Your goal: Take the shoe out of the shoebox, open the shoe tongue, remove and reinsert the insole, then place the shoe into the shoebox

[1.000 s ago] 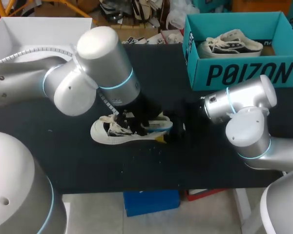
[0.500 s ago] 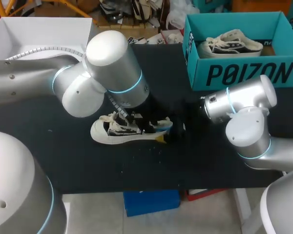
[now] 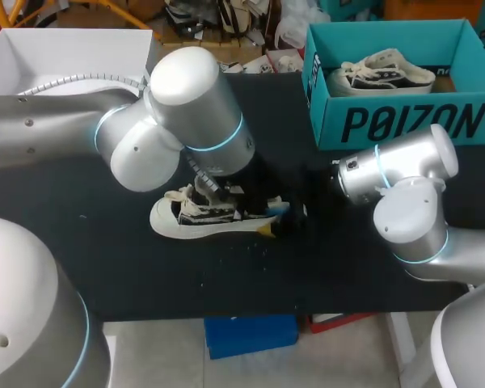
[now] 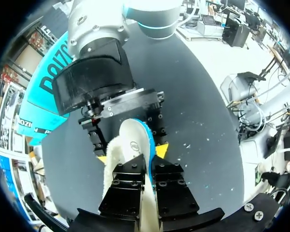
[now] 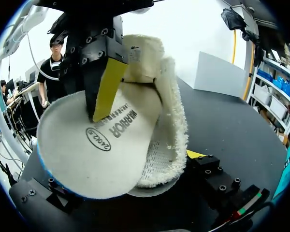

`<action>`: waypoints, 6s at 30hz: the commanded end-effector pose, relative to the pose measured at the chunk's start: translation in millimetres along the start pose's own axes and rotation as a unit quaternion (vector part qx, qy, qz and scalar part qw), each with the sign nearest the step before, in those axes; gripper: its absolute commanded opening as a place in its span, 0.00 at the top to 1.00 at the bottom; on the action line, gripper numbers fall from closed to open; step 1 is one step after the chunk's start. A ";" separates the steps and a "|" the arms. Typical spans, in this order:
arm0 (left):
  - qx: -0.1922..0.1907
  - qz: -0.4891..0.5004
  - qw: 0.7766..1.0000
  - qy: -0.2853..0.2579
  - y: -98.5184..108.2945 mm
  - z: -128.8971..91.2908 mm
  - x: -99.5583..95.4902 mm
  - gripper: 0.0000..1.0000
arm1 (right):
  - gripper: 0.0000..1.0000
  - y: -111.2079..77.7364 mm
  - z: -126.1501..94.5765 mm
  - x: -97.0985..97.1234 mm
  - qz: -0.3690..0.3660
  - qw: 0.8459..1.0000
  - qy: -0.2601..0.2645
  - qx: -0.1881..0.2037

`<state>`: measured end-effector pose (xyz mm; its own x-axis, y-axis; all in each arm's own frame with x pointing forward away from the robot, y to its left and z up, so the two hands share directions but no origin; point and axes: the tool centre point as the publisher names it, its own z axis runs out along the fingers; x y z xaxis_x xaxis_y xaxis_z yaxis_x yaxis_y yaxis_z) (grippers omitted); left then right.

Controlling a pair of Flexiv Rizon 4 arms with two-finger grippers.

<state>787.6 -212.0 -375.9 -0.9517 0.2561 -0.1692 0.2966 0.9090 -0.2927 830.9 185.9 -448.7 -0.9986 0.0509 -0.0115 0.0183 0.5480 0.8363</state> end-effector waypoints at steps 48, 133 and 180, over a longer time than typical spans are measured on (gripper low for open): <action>0.560 -0.083 0.817 0.108 -33.7 -270.7 5.8 1.00 | 1.00 -0.7 2.0 -2.1 0.001 1.000 0.000 0.001; 0.626 -0.074 0.760 0.157 -102.9 -415.4 17.3 1.00 | 0.00 67.3 -63.6 -22.7 -0.057 0.836 0.066 0.542; 0.626 -0.074 0.760 0.157 -102.9 -415.4 17.3 1.00 | 0.00 82.4 -51.7 -5.0 -0.063 0.825 0.029 0.561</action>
<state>707.5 -161.6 44.1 -0.8953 0.4272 0.1264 -0.1588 -0.0410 -0.9865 835.1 182.9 -353.0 -0.9961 -0.0882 -0.0063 -0.0854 0.9781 -0.1896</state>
